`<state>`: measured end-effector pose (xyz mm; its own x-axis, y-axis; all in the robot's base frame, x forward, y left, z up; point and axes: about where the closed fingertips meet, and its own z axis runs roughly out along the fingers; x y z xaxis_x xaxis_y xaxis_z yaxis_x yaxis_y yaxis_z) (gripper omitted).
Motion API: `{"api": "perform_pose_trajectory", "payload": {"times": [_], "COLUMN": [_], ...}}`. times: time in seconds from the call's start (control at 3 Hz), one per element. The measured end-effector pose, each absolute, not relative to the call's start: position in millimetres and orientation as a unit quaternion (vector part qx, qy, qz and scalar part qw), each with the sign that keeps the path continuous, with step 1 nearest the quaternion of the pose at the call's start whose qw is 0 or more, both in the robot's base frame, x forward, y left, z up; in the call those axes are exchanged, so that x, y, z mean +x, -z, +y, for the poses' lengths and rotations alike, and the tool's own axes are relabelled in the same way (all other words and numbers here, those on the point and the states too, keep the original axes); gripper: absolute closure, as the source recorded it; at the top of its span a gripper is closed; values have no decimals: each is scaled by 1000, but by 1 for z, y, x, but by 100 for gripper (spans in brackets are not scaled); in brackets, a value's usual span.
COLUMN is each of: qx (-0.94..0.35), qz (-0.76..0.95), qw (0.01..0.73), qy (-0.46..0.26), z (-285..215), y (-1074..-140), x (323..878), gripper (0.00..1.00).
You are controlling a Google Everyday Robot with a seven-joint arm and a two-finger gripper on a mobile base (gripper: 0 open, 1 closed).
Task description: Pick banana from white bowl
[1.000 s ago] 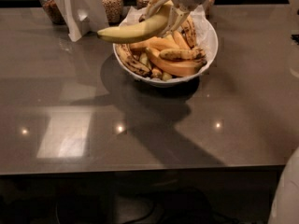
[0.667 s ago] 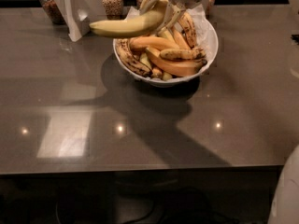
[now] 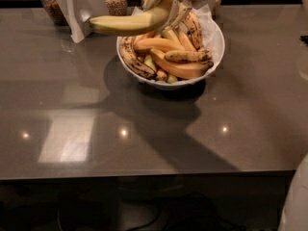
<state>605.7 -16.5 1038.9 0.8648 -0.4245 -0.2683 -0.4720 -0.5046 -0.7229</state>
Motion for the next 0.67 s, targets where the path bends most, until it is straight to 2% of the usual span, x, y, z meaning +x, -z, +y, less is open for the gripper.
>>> {"api": "perform_pose_trajectory", "payload": {"times": [0.67], "qx": [-862], "qz": [245], "qw": [442], "qy": [-43], "z": [-17], "y": [-1045], "x": [607], "gripper": [100]}}
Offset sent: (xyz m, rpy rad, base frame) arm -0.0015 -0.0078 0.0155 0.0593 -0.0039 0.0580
